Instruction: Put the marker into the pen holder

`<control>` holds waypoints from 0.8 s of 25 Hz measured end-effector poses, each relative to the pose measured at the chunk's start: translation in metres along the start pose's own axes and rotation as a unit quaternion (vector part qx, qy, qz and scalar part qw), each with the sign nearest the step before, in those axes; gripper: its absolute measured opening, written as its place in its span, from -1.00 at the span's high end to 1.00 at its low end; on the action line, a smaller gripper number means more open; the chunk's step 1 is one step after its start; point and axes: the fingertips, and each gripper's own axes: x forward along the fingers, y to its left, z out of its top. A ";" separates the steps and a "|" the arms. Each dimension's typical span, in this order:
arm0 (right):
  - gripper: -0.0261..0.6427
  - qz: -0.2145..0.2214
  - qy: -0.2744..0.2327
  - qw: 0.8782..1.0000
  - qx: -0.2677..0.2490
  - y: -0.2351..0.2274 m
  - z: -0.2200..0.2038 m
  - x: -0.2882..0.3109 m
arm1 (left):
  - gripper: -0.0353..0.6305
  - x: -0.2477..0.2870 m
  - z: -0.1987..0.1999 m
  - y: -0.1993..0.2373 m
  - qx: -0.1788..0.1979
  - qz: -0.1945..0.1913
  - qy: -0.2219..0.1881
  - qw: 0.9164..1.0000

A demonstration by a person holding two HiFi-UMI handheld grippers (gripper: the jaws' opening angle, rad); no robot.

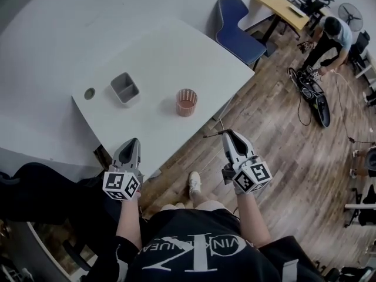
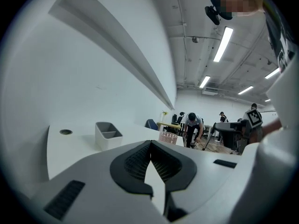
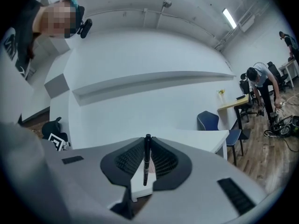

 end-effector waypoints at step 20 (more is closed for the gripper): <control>0.76 0.097 -0.019 0.995 -0.010 -0.015 0.056 0.100 | 0.85 0.053 0.032 0.023 -0.005 0.055 -0.031 0.998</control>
